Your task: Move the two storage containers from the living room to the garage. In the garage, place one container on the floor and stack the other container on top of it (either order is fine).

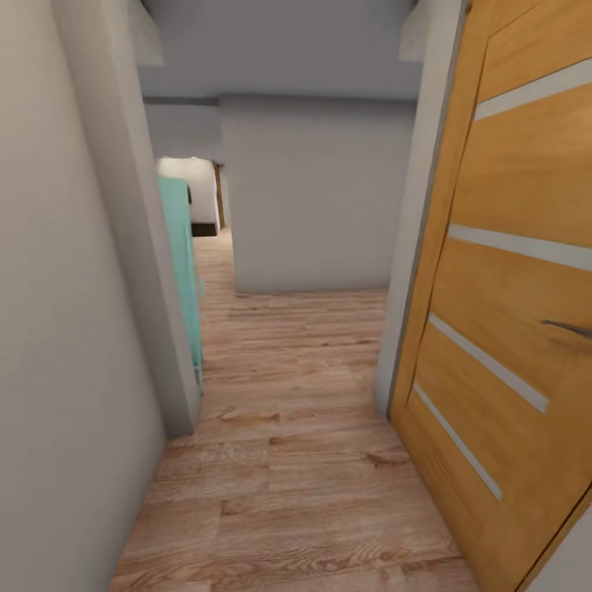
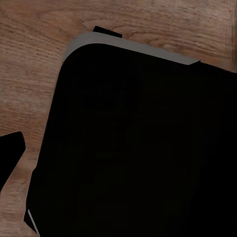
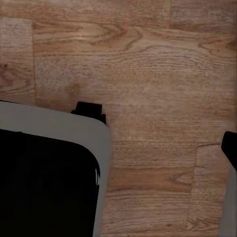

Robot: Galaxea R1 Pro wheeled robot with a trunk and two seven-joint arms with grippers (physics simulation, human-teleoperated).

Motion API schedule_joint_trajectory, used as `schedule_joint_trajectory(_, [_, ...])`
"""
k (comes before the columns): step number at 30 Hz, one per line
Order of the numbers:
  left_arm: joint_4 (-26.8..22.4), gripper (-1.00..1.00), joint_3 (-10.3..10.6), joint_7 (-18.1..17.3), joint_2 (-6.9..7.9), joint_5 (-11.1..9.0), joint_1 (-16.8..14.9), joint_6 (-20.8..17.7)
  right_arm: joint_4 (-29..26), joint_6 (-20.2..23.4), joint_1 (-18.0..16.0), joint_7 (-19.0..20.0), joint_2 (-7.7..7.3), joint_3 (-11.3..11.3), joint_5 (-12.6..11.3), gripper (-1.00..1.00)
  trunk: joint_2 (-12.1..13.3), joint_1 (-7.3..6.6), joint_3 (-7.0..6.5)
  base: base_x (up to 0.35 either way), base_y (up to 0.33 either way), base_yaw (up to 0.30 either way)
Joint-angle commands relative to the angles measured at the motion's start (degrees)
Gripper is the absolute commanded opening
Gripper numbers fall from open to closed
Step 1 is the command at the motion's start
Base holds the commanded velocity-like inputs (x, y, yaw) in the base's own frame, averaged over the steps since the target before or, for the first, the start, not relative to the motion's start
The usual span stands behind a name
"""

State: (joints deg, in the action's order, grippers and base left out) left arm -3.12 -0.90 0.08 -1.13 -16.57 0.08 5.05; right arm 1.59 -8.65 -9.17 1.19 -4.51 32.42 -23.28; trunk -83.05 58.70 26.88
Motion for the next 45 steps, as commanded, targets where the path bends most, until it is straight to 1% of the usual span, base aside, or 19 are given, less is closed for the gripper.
schedule_joint_trajectory(1, [-0.05, 1.0, -0.07, 0.01, -0.01, -0.22, 0.01, 0.09, 0.17, -0.31, -0.06, 0.13, 0.03, 0.49, -0.54, 1.0, -0.02, 0.03, 0.05, 0.321, 0.0, 0.0])
schedule_joint_trajectory(45, [-0.06, 1.0, -0.07, 0.01, 0.0, -0.39, 0.01, 0.05, 0.17, -0.22, -0.06, 0.13, 0.07, 0.51, -0.54, 1.0, -0.02, 0.03, 0.05, 0.322, 0.0, 0.0])
